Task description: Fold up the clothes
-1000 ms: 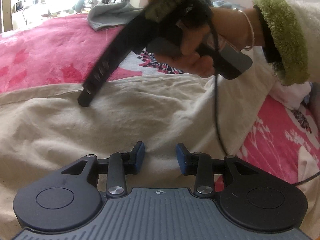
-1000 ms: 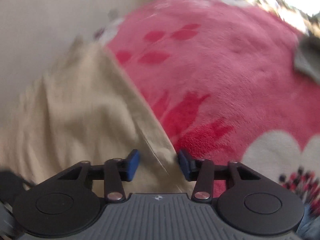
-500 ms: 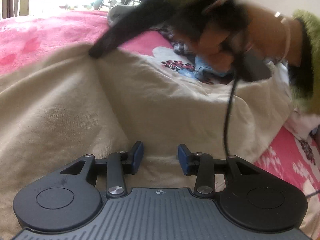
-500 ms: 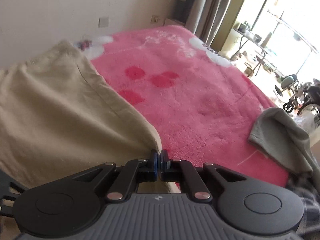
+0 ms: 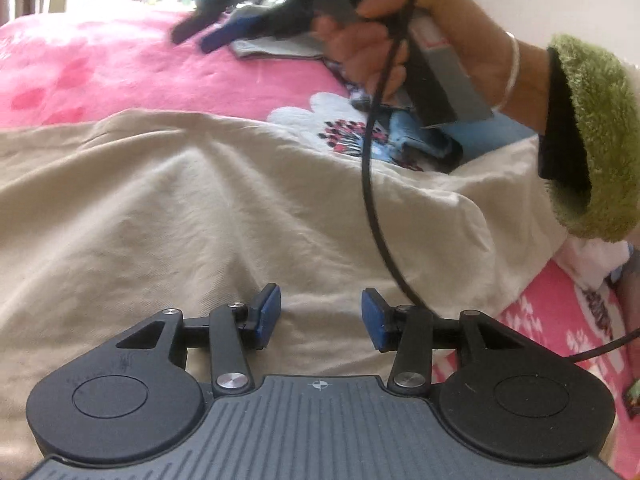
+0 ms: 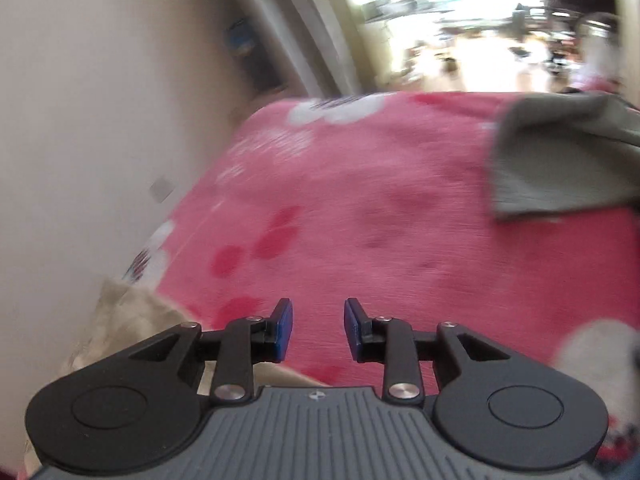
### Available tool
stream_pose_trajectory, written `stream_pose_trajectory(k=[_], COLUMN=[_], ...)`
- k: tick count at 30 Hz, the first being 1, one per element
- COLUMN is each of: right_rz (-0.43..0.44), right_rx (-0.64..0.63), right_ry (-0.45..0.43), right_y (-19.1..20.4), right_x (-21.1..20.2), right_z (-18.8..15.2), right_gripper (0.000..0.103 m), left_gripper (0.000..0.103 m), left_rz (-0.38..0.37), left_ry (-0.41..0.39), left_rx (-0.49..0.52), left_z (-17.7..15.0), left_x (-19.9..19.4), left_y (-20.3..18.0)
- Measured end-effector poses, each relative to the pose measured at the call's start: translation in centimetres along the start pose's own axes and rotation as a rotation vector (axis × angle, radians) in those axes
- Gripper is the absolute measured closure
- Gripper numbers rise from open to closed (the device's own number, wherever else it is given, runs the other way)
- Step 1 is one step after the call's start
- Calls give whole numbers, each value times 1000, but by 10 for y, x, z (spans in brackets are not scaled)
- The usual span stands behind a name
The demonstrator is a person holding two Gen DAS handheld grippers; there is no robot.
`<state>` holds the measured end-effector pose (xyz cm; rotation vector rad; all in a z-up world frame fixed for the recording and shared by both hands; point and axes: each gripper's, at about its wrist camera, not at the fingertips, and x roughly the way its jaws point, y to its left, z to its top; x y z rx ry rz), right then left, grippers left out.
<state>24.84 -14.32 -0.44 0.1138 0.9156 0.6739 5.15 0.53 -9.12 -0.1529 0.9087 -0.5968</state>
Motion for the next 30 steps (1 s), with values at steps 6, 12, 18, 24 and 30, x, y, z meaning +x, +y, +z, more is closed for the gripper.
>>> stream_pose_trajectory(k=[6, 12, 18, 24, 30], right_rz=[93, 80, 64, -11, -74], right_rx=[-252, -364, -456, -529, -377], right_ry=[128, 141, 151, 150, 72], right_y=[83, 118, 147, 166, 142], right_x=[81, 107, 124, 152, 133], right_z=[13, 16, 18, 7, 24], right_gripper=[49, 44, 100, 99, 75], left_gripper=[59, 59, 59, 59, 59], left_rz=[5, -32, -67, -63, -56], left_ry=[-12, -29, -48, -47, -46], left_rx=[-58, -135, -190, -188, -169], left_z=[-9, -18, -22, -24, -23], left_x=[-17, -19, -21, -20, -21], left_y=[16, 31, 41, 40, 36])
